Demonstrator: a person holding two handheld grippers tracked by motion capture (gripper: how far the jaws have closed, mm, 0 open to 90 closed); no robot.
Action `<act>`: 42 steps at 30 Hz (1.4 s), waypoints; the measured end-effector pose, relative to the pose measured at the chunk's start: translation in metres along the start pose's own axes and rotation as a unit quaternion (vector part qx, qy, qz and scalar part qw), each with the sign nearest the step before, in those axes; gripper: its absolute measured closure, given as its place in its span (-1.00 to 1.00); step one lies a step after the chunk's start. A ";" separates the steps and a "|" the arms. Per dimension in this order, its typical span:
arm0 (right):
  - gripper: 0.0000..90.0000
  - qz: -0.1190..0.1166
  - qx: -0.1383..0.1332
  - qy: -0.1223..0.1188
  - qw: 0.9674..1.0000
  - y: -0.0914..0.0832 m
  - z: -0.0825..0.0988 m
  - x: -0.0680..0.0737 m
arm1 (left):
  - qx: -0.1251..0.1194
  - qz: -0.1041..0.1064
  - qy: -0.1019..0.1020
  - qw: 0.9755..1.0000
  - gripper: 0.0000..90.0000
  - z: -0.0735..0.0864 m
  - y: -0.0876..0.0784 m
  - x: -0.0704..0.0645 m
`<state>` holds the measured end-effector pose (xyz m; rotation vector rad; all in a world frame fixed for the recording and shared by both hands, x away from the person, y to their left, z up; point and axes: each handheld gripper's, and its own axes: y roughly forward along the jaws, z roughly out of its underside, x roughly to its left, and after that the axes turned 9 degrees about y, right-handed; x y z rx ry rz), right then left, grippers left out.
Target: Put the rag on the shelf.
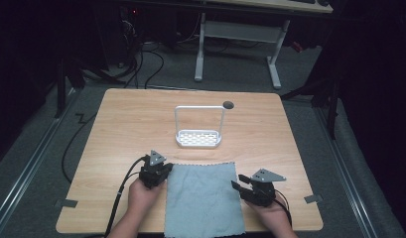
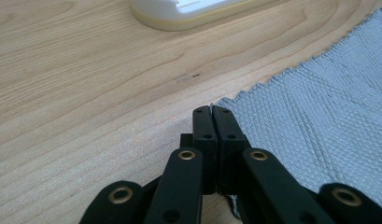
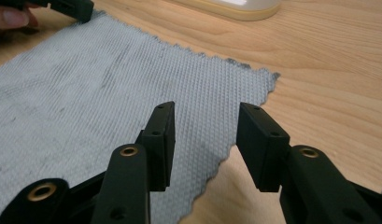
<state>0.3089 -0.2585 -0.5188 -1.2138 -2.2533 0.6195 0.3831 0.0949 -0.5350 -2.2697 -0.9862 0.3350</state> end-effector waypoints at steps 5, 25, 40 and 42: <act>0.25 0.030 -0.003 0.007 1.000 0.011 -0.023 -0.003 | 0.000 0.006 -0.003 1.000 0.99 0.000 0.000 0.002; 0.52 0.073 0.030 0.012 0.997 0.057 -0.033 -0.015 | -0.001 0.012 -0.010 1.000 0.99 0.001 0.000 0.003; 0.97 0.043 0.012 -0.002 0.999 0.052 -0.032 -0.004 | -0.022 0.012 -0.015 1.000 1.00 0.002 -0.006 0.004; 0.97 0.041 -0.001 -0.002 0.999 0.048 -0.033 -0.002 | -0.033 0.011 -0.020 0.999 1.00 0.003 -0.009 0.004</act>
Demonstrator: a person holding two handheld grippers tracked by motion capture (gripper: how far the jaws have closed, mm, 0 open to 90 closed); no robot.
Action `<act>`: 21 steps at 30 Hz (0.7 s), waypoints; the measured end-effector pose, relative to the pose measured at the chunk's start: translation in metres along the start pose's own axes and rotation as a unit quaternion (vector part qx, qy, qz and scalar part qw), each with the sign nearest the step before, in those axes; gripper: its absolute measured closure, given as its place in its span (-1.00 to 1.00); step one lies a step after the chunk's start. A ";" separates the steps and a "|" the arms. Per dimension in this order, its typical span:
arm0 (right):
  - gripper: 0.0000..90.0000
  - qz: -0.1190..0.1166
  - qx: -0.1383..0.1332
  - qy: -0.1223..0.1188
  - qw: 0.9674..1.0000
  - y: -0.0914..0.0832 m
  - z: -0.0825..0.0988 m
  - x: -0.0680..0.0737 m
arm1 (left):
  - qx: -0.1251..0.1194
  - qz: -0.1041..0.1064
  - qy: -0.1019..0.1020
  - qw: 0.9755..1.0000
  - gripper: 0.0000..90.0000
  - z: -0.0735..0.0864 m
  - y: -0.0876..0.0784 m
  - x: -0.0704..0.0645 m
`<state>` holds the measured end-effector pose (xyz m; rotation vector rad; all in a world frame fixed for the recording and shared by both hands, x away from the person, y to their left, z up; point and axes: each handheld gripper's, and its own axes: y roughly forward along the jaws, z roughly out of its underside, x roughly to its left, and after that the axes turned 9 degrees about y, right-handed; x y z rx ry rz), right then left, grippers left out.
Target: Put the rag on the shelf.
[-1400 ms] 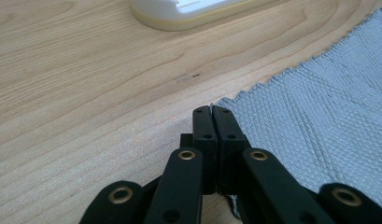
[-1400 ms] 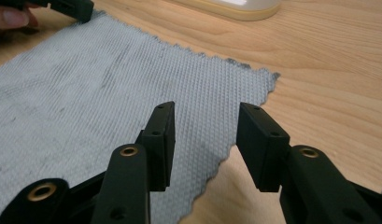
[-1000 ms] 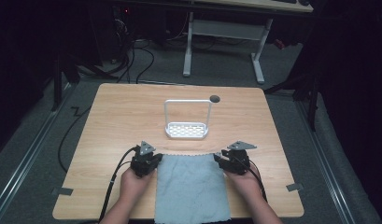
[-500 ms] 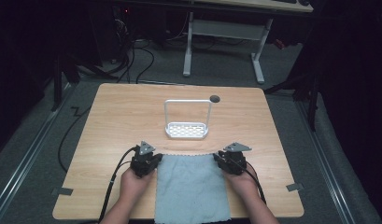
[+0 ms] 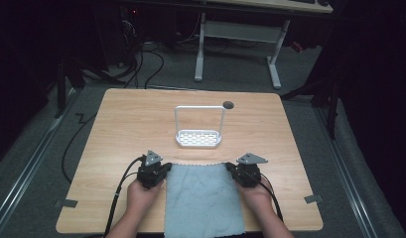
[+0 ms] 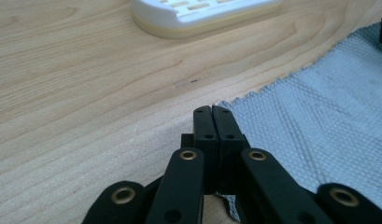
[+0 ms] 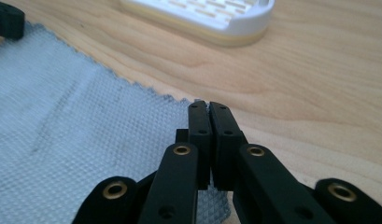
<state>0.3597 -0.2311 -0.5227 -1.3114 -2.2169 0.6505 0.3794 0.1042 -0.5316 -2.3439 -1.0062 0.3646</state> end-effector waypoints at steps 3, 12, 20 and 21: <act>0.97 -0.004 -0.021 0.000 1.000 -0.007 -0.001 0.003 | -0.013 0.001 -0.004 1.000 1.00 0.000 -0.004 0.000; 0.97 -0.009 -0.080 -0.004 0.997 -0.029 -0.007 0.010 | -0.057 -0.006 -0.003 0.998 1.00 -0.005 -0.020 -0.005; 0.98 -0.015 -0.133 -0.008 0.991 -0.045 -0.015 0.016 | -0.128 -0.018 0.006 0.992 1.00 -0.021 -0.047 -0.010; 0.98 -0.015 -0.138 -0.008 0.990 -0.047 -0.017 0.017 | -0.134 -0.020 0.009 0.991 1.00 -0.023 -0.050 -0.010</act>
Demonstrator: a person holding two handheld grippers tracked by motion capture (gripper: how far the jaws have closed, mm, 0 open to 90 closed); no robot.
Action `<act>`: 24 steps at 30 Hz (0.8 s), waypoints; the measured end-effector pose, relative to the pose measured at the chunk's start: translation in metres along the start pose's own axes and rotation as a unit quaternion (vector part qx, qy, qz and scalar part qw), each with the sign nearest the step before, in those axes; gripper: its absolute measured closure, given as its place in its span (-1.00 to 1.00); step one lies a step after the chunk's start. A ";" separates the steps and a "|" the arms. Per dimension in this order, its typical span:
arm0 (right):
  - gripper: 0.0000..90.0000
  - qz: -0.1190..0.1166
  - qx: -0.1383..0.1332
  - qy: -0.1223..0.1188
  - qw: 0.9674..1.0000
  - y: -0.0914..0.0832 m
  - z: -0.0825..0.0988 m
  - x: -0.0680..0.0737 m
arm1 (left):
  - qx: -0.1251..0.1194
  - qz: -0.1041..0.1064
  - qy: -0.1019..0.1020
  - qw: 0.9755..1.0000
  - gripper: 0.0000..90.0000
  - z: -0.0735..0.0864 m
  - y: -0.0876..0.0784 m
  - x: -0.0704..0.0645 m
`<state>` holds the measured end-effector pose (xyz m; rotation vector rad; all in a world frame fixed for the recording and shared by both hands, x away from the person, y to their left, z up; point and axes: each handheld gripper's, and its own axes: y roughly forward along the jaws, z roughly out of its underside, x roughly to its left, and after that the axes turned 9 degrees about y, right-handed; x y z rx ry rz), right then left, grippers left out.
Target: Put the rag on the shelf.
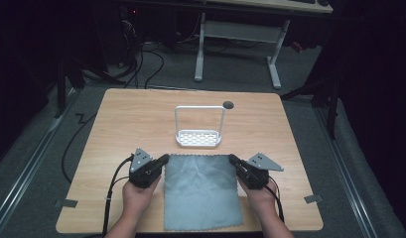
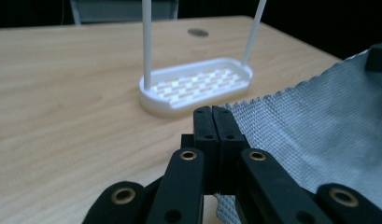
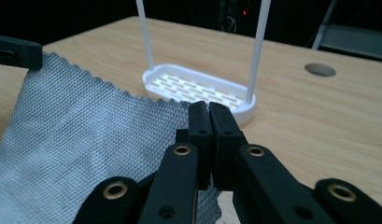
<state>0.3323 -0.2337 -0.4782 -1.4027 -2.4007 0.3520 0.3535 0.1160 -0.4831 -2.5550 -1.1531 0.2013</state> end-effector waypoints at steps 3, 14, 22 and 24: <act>0.98 -0.004 -0.019 -0.001 1.000 -0.004 -0.008 0.003 | -0.018 -0.005 0.007 1.000 1.00 -0.009 -0.007 -0.001; 0.98 -0.007 -0.082 -0.002 0.997 -0.015 -0.044 -0.001 | -0.081 -0.021 0.026 0.996 1.00 -0.047 -0.020 0.005; 0.98 -0.005 -0.123 -0.011 0.992 -0.021 -0.072 0.003 | -0.119 -0.031 0.039 0.992 1.00 -0.077 -0.025 0.009; 0.98 -0.006 -0.135 -0.015 0.991 -0.023 -0.082 0.004 | -0.130 -0.034 0.045 0.990 1.00 -0.089 -0.026 0.010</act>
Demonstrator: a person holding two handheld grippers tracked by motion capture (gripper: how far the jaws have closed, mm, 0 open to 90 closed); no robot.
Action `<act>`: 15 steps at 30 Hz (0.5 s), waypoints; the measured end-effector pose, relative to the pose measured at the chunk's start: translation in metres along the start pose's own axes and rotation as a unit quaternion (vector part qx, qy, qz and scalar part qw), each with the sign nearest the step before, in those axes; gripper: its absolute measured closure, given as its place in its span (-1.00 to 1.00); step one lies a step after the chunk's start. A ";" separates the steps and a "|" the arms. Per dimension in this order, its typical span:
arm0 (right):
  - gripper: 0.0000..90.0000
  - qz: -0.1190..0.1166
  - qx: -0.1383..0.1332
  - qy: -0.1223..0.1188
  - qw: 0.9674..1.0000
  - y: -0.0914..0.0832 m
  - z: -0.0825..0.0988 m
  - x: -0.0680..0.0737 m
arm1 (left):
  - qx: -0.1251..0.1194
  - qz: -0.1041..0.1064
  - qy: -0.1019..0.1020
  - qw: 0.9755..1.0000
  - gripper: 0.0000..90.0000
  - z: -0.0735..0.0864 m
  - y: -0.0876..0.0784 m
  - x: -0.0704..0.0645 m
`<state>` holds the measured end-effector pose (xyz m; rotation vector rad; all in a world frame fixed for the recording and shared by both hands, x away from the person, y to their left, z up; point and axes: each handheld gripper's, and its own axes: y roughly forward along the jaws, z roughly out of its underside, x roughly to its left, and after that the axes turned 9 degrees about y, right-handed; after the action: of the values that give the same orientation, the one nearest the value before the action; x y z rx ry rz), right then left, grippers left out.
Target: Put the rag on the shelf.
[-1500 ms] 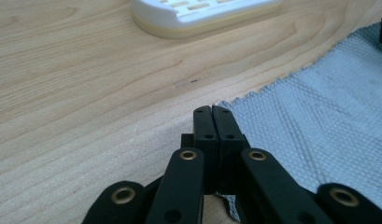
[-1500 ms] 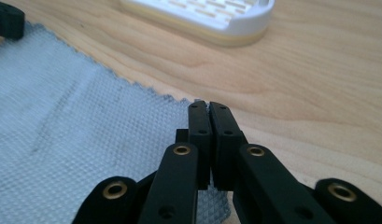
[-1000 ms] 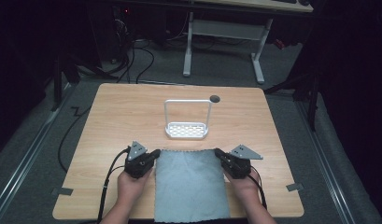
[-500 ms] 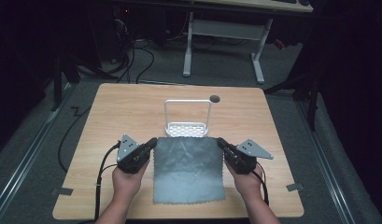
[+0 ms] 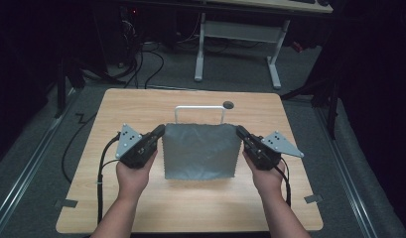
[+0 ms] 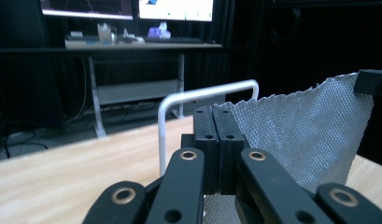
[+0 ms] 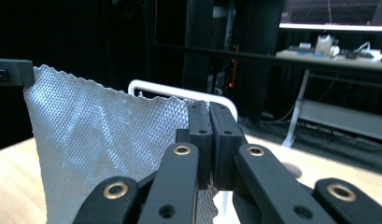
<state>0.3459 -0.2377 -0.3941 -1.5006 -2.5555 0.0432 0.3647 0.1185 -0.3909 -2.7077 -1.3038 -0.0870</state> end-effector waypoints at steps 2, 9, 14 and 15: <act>0.98 0.000 -0.007 -0.002 1.000 0.001 -0.008 0.000 | -0.009 -0.003 0.009 1.000 1.00 -0.009 0.001 0.001; 0.98 0.000 -0.038 -0.010 0.999 0.000 -0.035 0.001 | -0.034 -0.010 0.023 0.999 1.00 -0.035 0.001 0.008; 0.98 0.002 -0.049 -0.017 0.999 0.001 -0.049 0.001 | -0.038 -0.014 0.032 0.999 1.00 -0.044 0.004 0.013; 0.98 0.003 -0.048 -0.015 0.999 0.002 -0.049 0.001 | -0.037 -0.014 0.032 0.999 1.00 -0.044 0.005 0.014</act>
<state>0.3557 -0.2393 -0.3458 -1.5522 -2.6121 -0.0570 0.3780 0.1197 -0.3458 -2.7226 -1.3457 -0.2280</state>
